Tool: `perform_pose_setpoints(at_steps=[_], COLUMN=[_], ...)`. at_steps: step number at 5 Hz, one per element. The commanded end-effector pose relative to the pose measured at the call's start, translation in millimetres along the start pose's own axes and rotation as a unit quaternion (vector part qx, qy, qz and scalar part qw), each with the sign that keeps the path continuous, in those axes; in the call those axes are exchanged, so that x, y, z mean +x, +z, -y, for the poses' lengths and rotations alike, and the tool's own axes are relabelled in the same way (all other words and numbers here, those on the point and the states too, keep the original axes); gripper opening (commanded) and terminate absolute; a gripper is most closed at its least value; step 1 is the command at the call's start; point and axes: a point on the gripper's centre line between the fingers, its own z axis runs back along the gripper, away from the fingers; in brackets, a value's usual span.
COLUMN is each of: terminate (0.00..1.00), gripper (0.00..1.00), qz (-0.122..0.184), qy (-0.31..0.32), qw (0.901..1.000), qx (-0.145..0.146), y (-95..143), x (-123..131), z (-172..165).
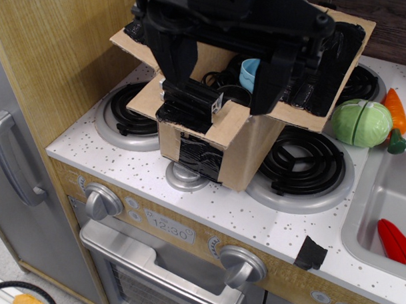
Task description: Close small4fbox flaps
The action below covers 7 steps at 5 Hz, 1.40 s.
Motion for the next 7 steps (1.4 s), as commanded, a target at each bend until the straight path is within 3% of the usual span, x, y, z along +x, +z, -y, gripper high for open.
perform_pose_setpoints(at_steps=[1, 7], terminate=[0.00, 0.00], gripper=[1.00, 1.00], qz=[0.000, 0.042], qy=[0.000, -0.022], qw=[1.0000, 0.9940], qx=[0.000, -0.098], y=[0, -96], x=[0, -18], z=[0, -41])
